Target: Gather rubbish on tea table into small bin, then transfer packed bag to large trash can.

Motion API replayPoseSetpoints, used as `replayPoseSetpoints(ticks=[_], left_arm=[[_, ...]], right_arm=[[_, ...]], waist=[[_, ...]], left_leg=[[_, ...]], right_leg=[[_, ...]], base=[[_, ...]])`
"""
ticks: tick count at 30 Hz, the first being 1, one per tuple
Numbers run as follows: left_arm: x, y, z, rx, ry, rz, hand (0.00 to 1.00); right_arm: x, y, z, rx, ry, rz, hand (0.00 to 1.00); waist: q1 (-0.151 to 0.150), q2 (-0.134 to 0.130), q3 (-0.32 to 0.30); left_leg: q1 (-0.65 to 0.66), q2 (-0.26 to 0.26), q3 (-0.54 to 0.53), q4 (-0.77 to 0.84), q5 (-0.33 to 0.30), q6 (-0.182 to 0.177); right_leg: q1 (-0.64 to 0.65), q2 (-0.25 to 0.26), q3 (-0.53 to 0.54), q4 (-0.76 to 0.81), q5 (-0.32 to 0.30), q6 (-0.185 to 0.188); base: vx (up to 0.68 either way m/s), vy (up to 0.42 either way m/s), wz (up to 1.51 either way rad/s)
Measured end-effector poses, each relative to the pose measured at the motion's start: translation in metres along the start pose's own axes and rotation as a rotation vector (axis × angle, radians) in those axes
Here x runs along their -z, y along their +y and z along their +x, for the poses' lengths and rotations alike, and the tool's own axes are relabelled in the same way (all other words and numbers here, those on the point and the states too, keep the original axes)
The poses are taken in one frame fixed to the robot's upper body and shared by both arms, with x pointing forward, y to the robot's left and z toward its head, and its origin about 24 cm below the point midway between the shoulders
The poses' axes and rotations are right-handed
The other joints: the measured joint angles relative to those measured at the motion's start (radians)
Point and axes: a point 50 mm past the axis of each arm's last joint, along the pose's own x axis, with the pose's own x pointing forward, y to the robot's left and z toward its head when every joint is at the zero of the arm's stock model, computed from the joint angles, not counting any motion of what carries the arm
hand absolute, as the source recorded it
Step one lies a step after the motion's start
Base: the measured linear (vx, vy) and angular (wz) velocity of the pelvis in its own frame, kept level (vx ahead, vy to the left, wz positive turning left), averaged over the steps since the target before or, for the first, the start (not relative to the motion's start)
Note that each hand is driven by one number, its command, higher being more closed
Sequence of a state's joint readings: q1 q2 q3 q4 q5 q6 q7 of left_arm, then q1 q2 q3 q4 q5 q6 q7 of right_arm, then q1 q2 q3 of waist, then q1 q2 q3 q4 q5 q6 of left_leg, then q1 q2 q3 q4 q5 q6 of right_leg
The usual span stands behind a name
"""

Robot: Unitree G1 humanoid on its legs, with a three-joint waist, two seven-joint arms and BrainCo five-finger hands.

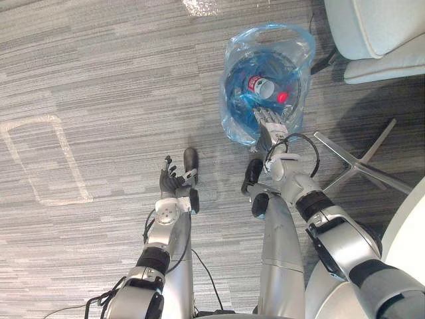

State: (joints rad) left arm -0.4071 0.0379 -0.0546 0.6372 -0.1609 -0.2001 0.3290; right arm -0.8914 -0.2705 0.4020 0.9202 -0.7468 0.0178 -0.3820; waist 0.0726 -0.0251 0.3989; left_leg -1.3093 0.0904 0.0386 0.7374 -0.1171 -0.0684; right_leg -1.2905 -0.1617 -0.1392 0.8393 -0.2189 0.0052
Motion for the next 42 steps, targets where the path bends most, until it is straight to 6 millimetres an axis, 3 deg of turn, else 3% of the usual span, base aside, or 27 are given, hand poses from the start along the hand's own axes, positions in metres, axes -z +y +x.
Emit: replayPoseSetpoints(ticks=[1, 2, 7, 12, 24, 31, 35, 42], left_arm=[[-0.001, -0.002, 0.0, 0.004, -0.002, -0.005, 0.0], [-0.001, -0.003, 0.0, 0.005, -0.002, -0.009, 0.0], [-0.004, -0.004, 0.0, -0.003, -0.017, -0.032, 0.0], [-0.009, -0.004, 0.002, -0.011, -0.029, -0.066, 0.0], [-0.008, -0.002, 0.002, -0.016, -0.02, -0.063, 0.0], [0.015, 0.006, -0.003, -0.031, 0.092, -0.018, 0.0], [0.048, 0.021, -0.026, -0.059, 0.212, 0.011, 0.0], [0.077, 0.033, -0.049, -0.063, 0.323, 0.041, 0.0]], right_arm=[[-0.001, 0.004, 0.0, -0.017, 0.006, 0.004, 0.0], [-0.001, 0.007, -0.001, -0.031, 0.012, 0.006, 1.0], [-0.004, 0.012, -0.003, -0.048, 0.02, 0.014, 1.0], [-0.007, 0.004, 0.002, -0.022, 0.011, 0.017, 1.0], [-0.016, 0.005, -0.009, 0.019, -0.025, 0.119, 1.0], [-0.022, 0.002, -0.021, 0.076, -0.049, 0.215, 1.0], [-0.028, 0.012, -0.045, 0.078, -0.062, 0.325, 1.0], [-0.037, 0.015, -0.074, 0.079, -0.102, 0.456, 1.0]], waist=[[0.002, 0.001, 0.001], [0.002, 0.002, 0.001], [0.004, 0.002, 0.001], [0.01, 0.006, 0.003], [0.012, 0.006, 0.003], [0.014, 0.006, 0.004], [0.01, 0.005, 0.003], [0.007, -0.004, -0.002]], left_leg=[[-0.004, -0.005, 0.0, 0.001, 0.0, 0.0], [-0.005, -0.009, -0.001, 0.001, 0.0, 0.0], [-0.019, -0.015, -0.011, 0.014, 0.0, 0.0], [-0.036, -0.017, -0.011, 0.027, 0.0, 0.0], [-0.03, -0.007, -0.016, 0.059, -0.005, 0.0], [0.081, 0.017, -0.013, 0.046, -0.015, 0.005], [0.26, 0.026, 0.008, -0.039, -0.015, 0.005], [0.513, 0.022, 0.031, -0.142, -0.011, -0.002]], right_leg=[[-0.008, -0.006, 0.0, 0.01, -0.004, 0.0], [-0.01, -0.011, 0.0, 0.017, -0.009, 0.001], [-0.02, -0.015, -0.002, 0.034, -0.026, 0.001], [-0.04, -0.021, -0.004, 0.056, -0.029, -0.002], [-0.023, -0.012, -0.005, 0.064, -0.03, -0.005], [0.103, 0.006, -0.021, 0.021, -0.024, -0.005], [0.279, 0.022, -0.019, -0.079, 0.005, -0.006], [0.531, 0.025, -0.025, -0.188, 0.012, -0.001]], base=[[-0.01, 0.017, 0.15], [-0.01, 0.017, 0.15], [-0.01, 0.015, 0.1], [-0.01, 0.015, 0.02], [-0.02, 0.024, -0.03], [-0.03, 0.015, -0.13], [0.01, 0.013, -0.15], [0.07, 0.004, -0.04]])
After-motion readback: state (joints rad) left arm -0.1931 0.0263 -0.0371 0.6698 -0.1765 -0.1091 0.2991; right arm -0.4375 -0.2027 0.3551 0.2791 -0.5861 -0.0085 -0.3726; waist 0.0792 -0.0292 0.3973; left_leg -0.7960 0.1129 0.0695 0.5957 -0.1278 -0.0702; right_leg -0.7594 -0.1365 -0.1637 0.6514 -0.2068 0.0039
